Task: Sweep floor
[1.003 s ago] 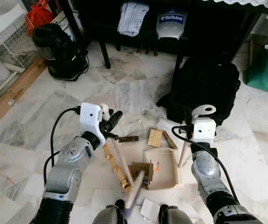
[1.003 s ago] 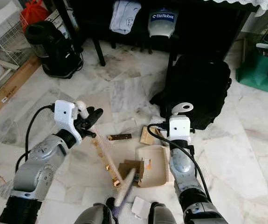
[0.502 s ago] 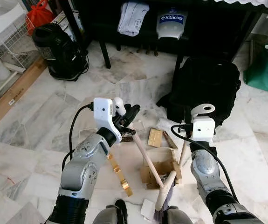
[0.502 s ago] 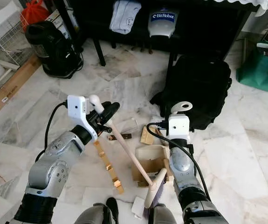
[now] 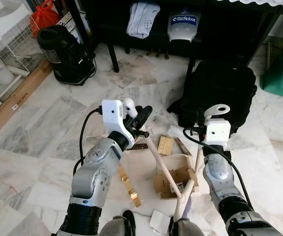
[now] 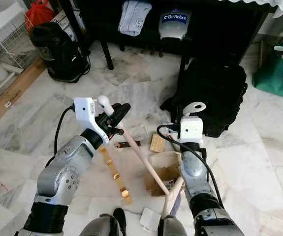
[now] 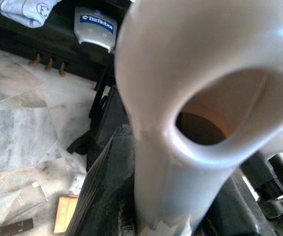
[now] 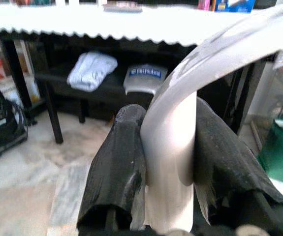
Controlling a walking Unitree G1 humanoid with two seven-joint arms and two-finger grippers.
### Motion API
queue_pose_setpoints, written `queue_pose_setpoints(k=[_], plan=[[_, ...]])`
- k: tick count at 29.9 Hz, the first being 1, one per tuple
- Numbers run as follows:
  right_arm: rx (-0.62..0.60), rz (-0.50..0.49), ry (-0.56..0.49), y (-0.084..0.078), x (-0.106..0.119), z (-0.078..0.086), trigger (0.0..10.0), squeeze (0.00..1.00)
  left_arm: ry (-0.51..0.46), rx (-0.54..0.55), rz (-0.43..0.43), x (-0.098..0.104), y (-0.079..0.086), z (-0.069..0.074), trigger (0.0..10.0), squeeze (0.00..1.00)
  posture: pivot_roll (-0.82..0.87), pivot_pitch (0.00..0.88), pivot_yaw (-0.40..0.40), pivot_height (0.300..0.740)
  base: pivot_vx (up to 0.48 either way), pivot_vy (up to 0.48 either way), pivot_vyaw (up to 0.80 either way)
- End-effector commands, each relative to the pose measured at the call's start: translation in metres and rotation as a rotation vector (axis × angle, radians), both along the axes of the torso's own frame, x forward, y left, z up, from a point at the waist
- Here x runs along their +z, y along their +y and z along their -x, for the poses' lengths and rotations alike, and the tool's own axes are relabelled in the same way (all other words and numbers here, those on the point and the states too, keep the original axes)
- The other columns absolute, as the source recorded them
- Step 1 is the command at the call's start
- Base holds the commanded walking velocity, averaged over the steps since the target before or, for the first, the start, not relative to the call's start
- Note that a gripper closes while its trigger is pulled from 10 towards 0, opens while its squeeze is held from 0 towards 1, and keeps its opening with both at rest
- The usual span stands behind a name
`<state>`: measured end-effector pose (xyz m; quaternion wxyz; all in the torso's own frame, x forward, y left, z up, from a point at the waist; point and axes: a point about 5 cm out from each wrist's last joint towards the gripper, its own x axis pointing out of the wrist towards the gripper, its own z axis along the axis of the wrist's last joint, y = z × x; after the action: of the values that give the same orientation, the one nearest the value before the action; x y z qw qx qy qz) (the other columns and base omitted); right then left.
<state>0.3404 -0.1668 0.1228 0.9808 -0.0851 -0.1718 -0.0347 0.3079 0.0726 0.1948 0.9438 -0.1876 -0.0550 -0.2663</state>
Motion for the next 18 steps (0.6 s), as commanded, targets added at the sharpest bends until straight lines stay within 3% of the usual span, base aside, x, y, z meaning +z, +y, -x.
queue_pose_setpoints(k=[1, 9, 18], plan=[[0.024, -0.051, -0.104, 0.008, 0.021, -0.003, 10.0, 0.00, 0.013, -0.046, 0.054, 0.000, -0.005, 0.000, 10.0, 0.00, 0.02, 0.183, 0.121, 0.740, 0.000, 0.000, 0.00], [0.058, -0.089, -0.156, 0.019, 0.032, -0.003, 10.0, 0.00, -0.019, -0.037, -0.007, 0.003, 0.002, -0.006, 10.0, 0.00, 0.02, 0.106, 0.133, 0.740, 0.000, 0.000, 0.00], [0.039, -0.221, -0.077, 0.019, 0.018, -0.004, 10.0, 0.00, -0.059, 0.033, -0.164, 0.000, 0.012, -0.012, 10.0, 0.00, 0.02, 0.042, 0.158, 0.740, 0.000, 0.000, 0.00]])
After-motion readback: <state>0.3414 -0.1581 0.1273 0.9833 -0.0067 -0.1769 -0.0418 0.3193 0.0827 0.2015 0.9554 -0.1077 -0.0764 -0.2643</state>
